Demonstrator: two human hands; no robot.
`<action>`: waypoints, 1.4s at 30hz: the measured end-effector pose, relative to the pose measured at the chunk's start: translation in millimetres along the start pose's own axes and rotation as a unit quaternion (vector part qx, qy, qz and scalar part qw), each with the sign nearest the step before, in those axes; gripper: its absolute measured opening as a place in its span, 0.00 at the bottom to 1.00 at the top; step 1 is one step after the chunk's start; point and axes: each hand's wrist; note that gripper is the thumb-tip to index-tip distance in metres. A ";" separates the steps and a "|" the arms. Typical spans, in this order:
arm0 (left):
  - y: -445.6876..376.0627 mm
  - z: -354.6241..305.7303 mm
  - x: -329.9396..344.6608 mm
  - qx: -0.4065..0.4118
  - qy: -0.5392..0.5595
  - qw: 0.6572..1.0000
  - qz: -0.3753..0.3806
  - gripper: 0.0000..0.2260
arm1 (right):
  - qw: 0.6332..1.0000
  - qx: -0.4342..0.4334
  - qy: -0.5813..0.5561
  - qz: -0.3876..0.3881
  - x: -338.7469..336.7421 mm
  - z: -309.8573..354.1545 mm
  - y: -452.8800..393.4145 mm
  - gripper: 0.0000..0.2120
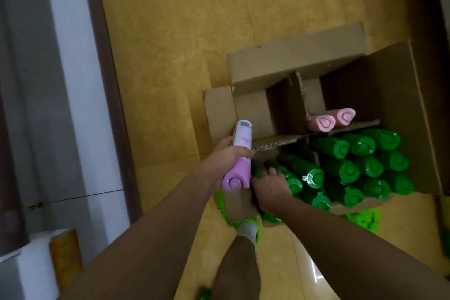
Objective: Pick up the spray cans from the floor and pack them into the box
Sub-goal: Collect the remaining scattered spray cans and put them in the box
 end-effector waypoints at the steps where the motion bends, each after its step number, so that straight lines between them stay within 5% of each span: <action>1: 1.1 0.4 2.5 0.004 -0.017 1.000 0.000 0.21 | 1.000 -0.005 -0.008 -0.004 1.3 -1.0 0.0 0.17; 7: 19.0 -13.8 34.7 0.033 -0.067 0.997 0.000 0.19 | 0.981 0.006 -0.164 -0.100 -12.2 -34.0 16.7 0.19; 12: 44.5 -43.5 94.0 0.065 -0.122 0.990 -0.005 0.40 | 0.925 0.153 -0.262 -0.230 -35.4 -103.6 39.6 0.14; 15: 54.7 -61.4 141.5 0.104 -0.166 0.981 0.000 0.38 | 0.893 0.218 -0.294 -0.263 -50.2 -153.7 51.4 0.13; 17: 58.5 -75.2 174.1 0.158 -0.248 0.956 -0.021 0.35 | 0.881 0.228 -0.298 -0.288 -56.0 -188.4 60.2 0.13; 20: 60.5 -94.6 222.3 0.232 -0.402 0.883 -0.061 0.46 | 0.874 0.241 -0.295 -0.303 -56.2 -235.2 70.4 0.14; 25: 66.5 -123.5 287.3 0.378 -0.519 0.758 -0.118 0.26 | 0.849 0.260 -0.328 -0.323 -50.7 -288.7 77.1 0.13; 28: 58.7 -127.8 324.3 0.423 -0.548 0.709 -0.135 0.22 | 0.840 0.260 -0.346 -0.326 -45.6 -310.8 79.2 0.13; 32: 36.5 -115.5 362.3 0.442 -0.565 0.686 -0.120 0.09 | 0.843 0.248 -0.358 -0.316 -36.0 -333.2 75.1 0.14; 42: -24.9 -78.2 404.6 0.422 -0.640 0.640 -0.053 0.06 | 0.837 0.237 -0.382 -0.313 -11.6 -363.3 41.7 0.14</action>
Point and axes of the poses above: each hand's wrist, its own y-axis away from the middle knuckle, its own x-axis out of the palm, z = x × y, and after that the axes turned 15 degrees about -z, right-handed
